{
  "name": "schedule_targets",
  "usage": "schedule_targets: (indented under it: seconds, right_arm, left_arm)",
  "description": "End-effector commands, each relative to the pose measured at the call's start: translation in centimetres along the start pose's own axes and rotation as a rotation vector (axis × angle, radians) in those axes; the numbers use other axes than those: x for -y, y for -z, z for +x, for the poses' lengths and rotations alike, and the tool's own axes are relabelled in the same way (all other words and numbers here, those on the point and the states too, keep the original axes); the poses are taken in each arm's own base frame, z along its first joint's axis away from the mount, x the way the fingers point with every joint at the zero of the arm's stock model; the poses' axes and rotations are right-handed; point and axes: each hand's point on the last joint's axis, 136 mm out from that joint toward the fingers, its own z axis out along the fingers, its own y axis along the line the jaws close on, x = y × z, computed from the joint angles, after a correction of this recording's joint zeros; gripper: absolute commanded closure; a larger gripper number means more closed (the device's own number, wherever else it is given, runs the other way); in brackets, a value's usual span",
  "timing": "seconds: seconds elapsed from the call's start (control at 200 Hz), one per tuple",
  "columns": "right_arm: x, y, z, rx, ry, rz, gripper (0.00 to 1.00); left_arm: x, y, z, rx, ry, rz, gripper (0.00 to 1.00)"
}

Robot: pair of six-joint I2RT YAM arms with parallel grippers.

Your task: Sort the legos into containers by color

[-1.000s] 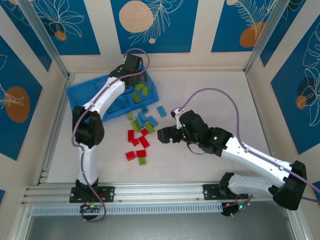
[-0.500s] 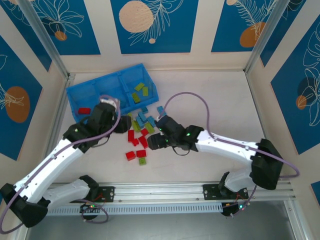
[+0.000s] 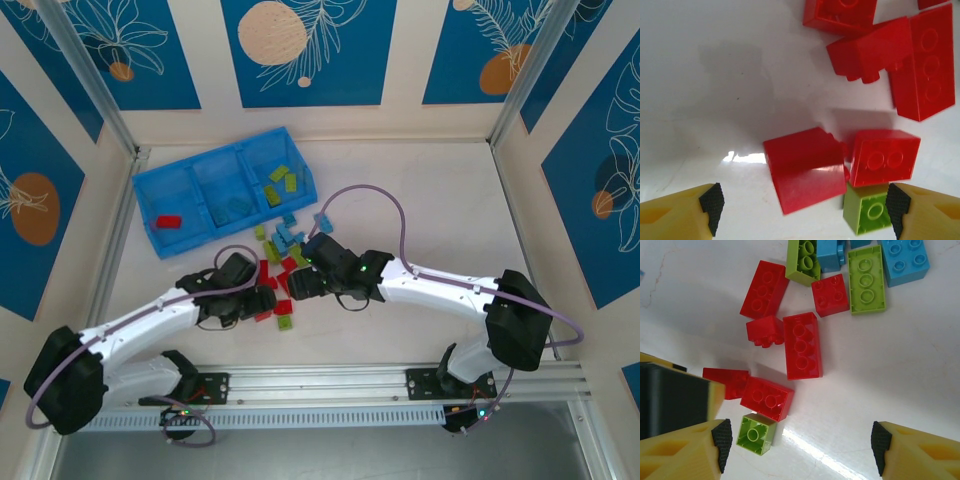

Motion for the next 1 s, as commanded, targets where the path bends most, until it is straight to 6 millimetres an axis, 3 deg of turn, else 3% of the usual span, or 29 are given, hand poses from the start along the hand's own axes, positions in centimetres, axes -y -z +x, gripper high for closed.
schedule_targets:
  seconds: [0.0, 0.34, 0.48, 0.62, 0.7, 0.79, 0.91, 0.995]
  right_arm:
    - [-0.1, 0.3, -0.7, 0.025, -0.027, 0.007, 0.24]
    - [-0.4, 0.7, -1.0, 0.026, -0.011, 0.001, 0.24]
    - [-0.7, 1.1, -1.1, 0.035, -0.008, -0.010, 0.24]
    - [-0.9, 1.5, -0.8, 0.035, -0.006, -0.017, 0.24]
    - [-1.0, 2.0, -0.9, 0.046, -0.005, -0.017, 0.24]
    - [-1.1, 2.6, -1.1, 0.071, -0.005, -0.025, 0.24]
    - [-1.0, 3.5, -1.5, 0.107, -0.007, -0.035, 0.24]
    - [-0.9, 4.2, -1.6, 0.119, -0.006, -0.037, 0.24]
  left_arm:
    - [0.7, -0.7, -0.3, 0.009, 0.044, 0.008, 0.15]
    - [-2.3, -3.4, 1.0, -0.039, 0.019, -0.108, 0.30]
    - [-3.9, -3.3, 1.1, -0.018, 0.024, -0.168, 0.40]
    - [-3.8, -1.9, 0.1, 0.041, 0.018, -0.159, 0.56]
    - [-2.6, 0.3, -1.6, 0.126, -0.013, -0.127, 0.60]
    - [-1.0, 4.1, -5.1, 0.276, -0.055, -0.107, 0.61]
    - [0.3, 9.1, -11.4, 0.461, -0.052, -0.107, 0.62]
    - [-0.6, 12.3, -16.8, 0.601, 0.017, -0.145, 0.62]
